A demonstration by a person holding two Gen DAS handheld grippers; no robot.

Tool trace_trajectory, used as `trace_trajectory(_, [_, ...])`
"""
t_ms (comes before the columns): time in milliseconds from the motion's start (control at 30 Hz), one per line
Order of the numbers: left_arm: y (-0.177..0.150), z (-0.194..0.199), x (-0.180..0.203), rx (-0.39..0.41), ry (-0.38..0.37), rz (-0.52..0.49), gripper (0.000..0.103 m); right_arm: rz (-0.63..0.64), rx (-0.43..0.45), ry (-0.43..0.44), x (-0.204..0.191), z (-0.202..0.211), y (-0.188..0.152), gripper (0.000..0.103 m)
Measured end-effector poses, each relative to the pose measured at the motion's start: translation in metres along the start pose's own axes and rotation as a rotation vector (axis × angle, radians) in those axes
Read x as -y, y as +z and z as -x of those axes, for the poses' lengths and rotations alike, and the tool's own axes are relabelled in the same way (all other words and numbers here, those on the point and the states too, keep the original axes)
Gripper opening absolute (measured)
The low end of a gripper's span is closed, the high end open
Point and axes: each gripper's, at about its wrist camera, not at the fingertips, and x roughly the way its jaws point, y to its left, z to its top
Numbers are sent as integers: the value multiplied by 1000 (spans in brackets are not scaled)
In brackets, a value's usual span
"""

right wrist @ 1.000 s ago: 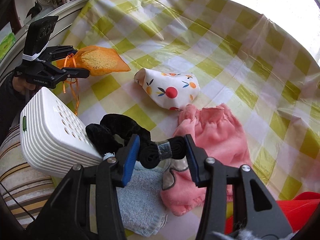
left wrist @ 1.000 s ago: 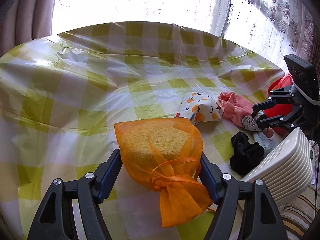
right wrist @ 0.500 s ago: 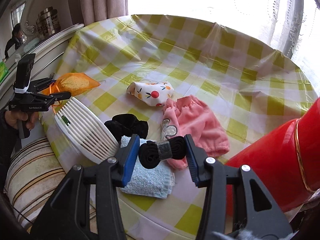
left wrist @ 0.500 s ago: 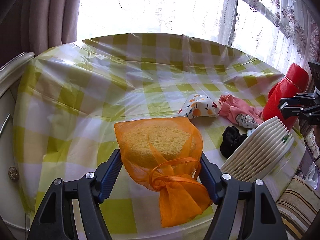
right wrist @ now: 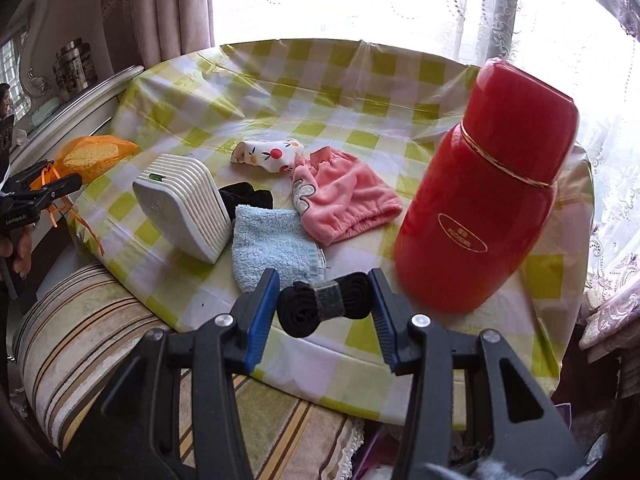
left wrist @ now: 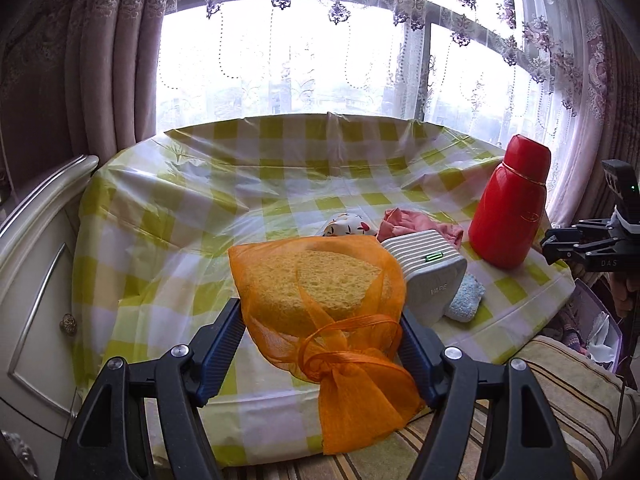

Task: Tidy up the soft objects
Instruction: 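Carry both items over the white box and open both tools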

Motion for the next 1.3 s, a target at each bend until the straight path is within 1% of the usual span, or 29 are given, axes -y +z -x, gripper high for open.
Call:
trace_trajectory(100, [7, 21, 22, 37, -37, -26, 73, -45, -3, -54, 18, 20, -17, 50])
trace_trajectory(200, [14, 34, 47, 56, -110, -54, 73, -88, -4, -107, 37, 40, -33, 50])
trace_trajectory(333, [20, 38, 85, 65, -174, -115, 73, -134, 4, -197, 61, 65, -53, 50])
trace_trajectory(400, [22, 37, 104, 68, -217, -138, 73, -165, 9, -219, 72, 77, -62, 50])
trace_trajectory(733, [27, 18, 206, 40, -428, -237, 73, -304, 5, -361, 127, 124, -110, 50])
trace_trajectory(867, [27, 6, 246, 22, -496, -279, 73, -359, 1, -410, 147, 139, -128, 50])
trace_trajectory(967, [27, -5, 274, -1, -548, -289, 73, -388, -10, -449, 160, 147, -138, 50])
trace_trajectory(1200, [28, -20, 331, -29, -631, -336, 74, -443, 11, -487, 180, 163, -152, 51])
trace_trajectory(1267, [28, -25, 344, -34, -647, -337, 75, -448, 23, -492, 183, 165, -153, 53])
trace_trajectory(1300, [27, -29, 349, -45, -656, -338, 77, -448, 28, -496, 184, 165, -153, 59])
